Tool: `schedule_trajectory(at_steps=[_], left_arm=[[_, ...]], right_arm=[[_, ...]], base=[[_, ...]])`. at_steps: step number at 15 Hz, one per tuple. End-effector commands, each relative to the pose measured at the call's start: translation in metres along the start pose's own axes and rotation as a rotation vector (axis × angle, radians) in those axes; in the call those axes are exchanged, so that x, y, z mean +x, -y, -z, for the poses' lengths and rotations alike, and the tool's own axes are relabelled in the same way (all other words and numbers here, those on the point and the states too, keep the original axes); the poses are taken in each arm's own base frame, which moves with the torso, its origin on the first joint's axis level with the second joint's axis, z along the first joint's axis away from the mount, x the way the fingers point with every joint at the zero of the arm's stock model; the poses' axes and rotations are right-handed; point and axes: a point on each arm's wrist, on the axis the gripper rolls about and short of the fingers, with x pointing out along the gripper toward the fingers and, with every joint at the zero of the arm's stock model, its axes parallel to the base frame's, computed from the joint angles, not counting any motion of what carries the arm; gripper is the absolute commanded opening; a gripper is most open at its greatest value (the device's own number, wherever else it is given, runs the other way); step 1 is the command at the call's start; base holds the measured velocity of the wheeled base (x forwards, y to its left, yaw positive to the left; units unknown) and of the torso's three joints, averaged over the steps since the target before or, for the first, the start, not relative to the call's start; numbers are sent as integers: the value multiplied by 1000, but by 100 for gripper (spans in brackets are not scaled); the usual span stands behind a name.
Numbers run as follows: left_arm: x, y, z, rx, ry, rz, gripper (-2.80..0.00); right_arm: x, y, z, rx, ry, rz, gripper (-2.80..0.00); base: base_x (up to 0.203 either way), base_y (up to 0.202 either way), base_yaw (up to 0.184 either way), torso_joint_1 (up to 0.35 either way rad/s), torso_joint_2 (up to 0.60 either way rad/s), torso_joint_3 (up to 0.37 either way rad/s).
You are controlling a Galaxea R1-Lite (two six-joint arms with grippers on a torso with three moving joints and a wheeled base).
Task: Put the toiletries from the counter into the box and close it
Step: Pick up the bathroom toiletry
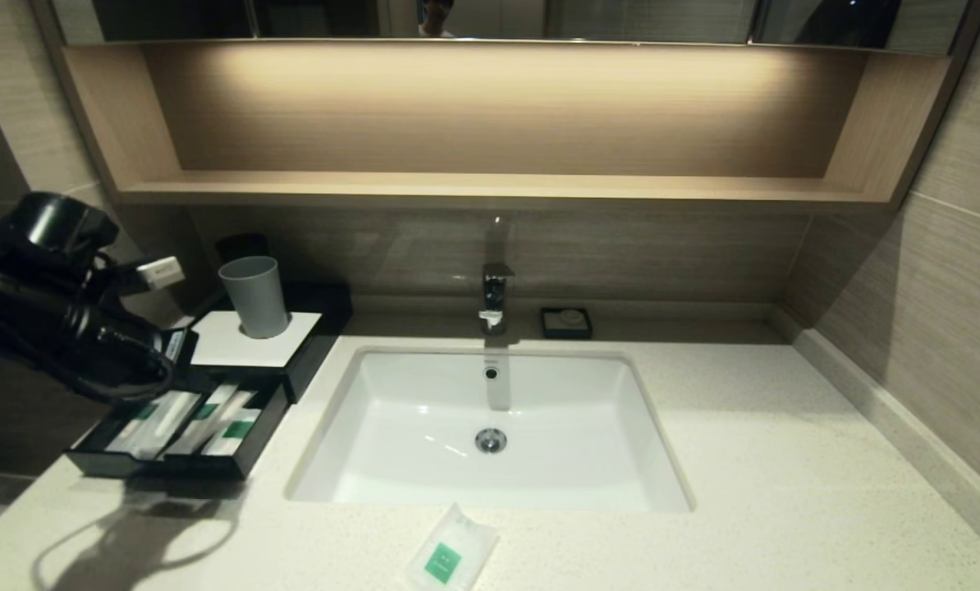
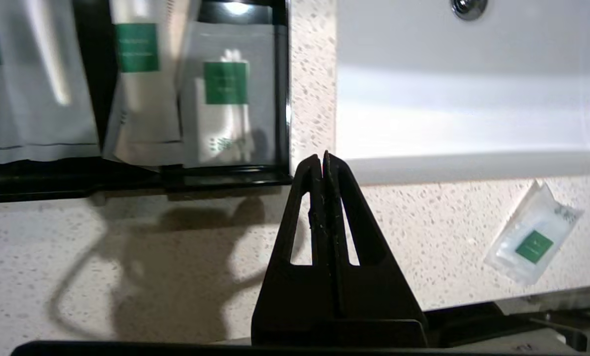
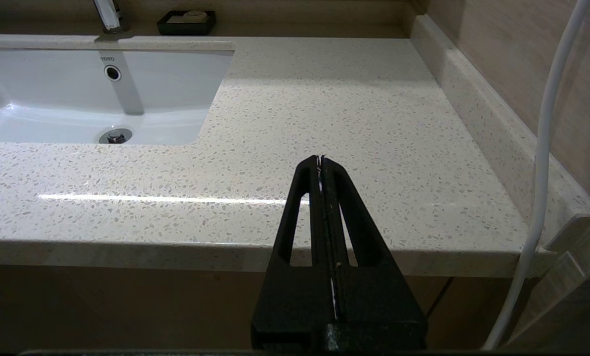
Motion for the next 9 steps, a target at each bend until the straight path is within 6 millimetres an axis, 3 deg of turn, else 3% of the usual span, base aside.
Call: schedule_trajectory(at_steps=[1,9], left_arm=[[-4,21,11,54,-21,34,-280],[9,75,47,204,-150,149,-280]], right_arm=[[0,0,0,-1,-2,0,-280],[0,0,0,-1,-2,0,-280]], base=[[0,0,0,0,0,0],[0,0,0,0,0,0]])
